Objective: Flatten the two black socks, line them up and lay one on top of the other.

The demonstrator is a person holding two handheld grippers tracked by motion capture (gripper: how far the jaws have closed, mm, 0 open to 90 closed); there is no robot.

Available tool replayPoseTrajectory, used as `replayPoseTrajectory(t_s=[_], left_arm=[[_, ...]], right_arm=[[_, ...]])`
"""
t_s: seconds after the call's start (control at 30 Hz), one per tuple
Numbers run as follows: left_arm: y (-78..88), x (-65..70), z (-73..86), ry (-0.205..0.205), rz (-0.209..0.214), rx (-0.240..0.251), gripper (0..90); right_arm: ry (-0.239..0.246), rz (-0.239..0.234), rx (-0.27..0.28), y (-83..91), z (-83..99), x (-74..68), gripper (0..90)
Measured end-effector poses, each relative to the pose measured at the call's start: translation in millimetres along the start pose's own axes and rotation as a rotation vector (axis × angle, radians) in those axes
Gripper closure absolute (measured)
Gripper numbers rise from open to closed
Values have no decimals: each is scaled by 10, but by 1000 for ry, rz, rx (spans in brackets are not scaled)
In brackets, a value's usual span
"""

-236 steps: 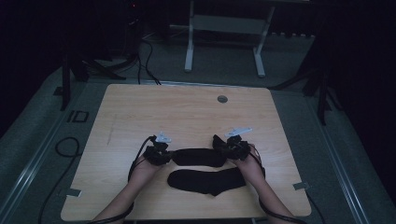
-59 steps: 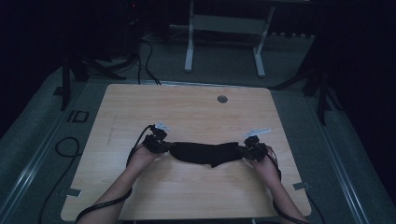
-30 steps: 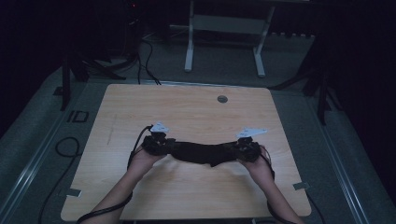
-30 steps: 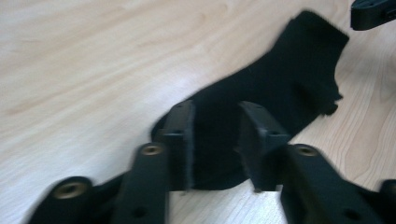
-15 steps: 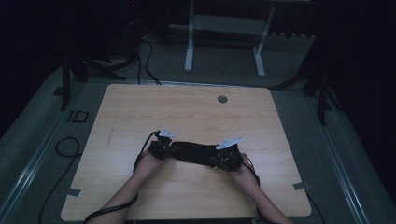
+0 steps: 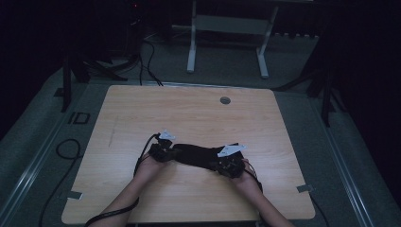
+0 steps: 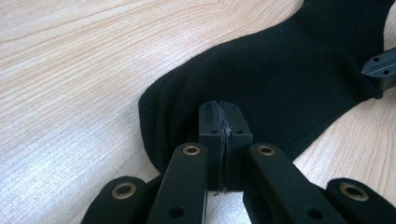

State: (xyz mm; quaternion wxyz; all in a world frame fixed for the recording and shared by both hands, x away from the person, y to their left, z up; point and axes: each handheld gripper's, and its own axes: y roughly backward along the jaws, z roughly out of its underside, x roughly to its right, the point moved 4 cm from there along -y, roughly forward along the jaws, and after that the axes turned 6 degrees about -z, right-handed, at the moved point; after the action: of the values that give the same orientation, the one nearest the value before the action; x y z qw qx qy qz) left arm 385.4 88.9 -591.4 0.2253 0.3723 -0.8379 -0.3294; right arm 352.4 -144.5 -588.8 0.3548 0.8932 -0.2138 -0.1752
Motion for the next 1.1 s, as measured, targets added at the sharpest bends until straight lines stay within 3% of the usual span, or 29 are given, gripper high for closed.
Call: replayPoseTrajectory(t_s=[0.1, 0.13, 0.3, 0.53, 0.63, 0.77, 0.97, 1.1], left_arm=[[10, -2, 5, -1, 0, -6, 887], [26, -17, 18, 1, -1, -8, 888], [59, -66, 55, 25, 1, 2, 887], [93, -106, 81, 33, -3, 1, 887], [94, -112, 89, 40, 3, 4, 888], [90, -104, 76, 25, -6, 4, 888], [80, -105, 55, 26, -5, 15, 880], [130, -77, 30, 18, 6, 50, 768]], right_arm=[[-27, -13, 7, 31, -15, 1, 898], [-31, -23, 33, 86, -30, 5, 897], [-69, 70, 75, 295, -40, 215, 898], [-134, 171, 18, 404, 132, 548, 898], [-155, 154, 31, 414, 191, 601, 898], [-140, 181, 27, 435, 213, 636, 899], [-179, 151, 59, 472, 206, 654, 876], [-173, 130, 106, 570, 147, 630, 790]])
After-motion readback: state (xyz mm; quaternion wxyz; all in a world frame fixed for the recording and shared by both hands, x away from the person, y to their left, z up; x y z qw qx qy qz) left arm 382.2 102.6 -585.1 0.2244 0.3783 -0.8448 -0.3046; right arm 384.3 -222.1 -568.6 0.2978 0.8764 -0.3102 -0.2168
